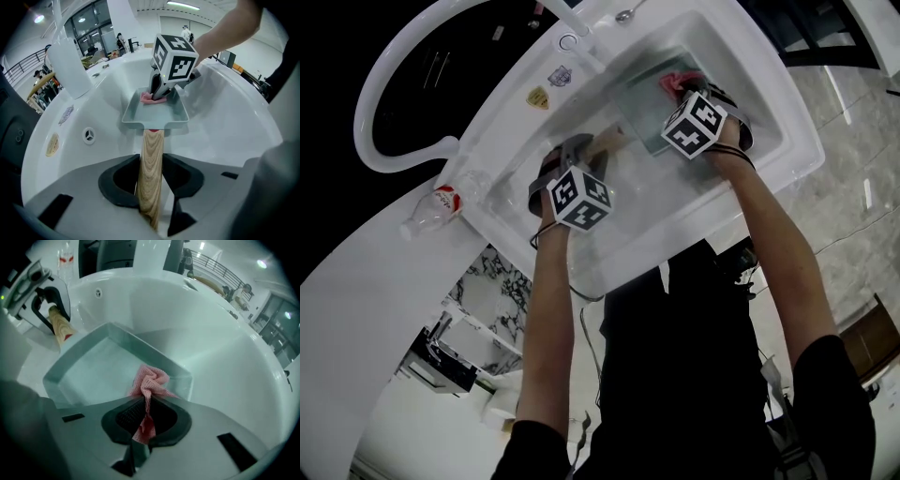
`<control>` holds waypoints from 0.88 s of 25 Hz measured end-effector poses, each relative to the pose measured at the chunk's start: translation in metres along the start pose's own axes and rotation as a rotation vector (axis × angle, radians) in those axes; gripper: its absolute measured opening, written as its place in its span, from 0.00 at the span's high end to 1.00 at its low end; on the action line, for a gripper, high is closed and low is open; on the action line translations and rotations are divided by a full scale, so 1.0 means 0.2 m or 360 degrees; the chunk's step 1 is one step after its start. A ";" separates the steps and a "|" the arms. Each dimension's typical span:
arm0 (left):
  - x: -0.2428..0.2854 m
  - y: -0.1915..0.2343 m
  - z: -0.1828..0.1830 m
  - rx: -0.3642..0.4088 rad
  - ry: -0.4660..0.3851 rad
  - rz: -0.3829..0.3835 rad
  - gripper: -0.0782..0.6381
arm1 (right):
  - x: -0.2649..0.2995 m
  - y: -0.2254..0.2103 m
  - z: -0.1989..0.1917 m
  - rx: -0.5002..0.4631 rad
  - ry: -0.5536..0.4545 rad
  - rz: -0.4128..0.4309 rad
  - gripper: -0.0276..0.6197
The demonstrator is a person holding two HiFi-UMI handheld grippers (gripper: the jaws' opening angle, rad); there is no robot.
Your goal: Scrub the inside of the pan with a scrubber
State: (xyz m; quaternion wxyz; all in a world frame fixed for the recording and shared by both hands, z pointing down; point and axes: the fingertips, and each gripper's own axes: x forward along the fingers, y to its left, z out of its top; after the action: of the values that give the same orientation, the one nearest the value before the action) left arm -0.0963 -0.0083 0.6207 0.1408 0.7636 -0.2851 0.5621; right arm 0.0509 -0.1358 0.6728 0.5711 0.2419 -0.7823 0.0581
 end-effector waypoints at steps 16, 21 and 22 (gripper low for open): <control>0.01 0.00 -0.01 -0.0009 -0.0010 -0.0009 0.66 | -0.10 0.44 0.18 0.0245 -0.0118 0.0545 0.89; 0.02 -0.01 -0.03 -0.0019 0.0008 -0.0012 0.66 | -0.14 0.56 0.17 -0.0011 -0.0126 0.0728 0.89; 0.02 -0.01 -0.03 -0.0014 0.0013 -0.0005 0.66 | -0.14 0.57 0.16 -0.0045 -0.0111 0.0769 0.89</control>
State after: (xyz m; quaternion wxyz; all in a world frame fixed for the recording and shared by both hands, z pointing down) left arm -0.0991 -0.0049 0.6266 0.1463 0.7611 -0.2857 0.5636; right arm -0.0210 -0.0397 0.6568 0.5167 0.0415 -0.8374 0.1736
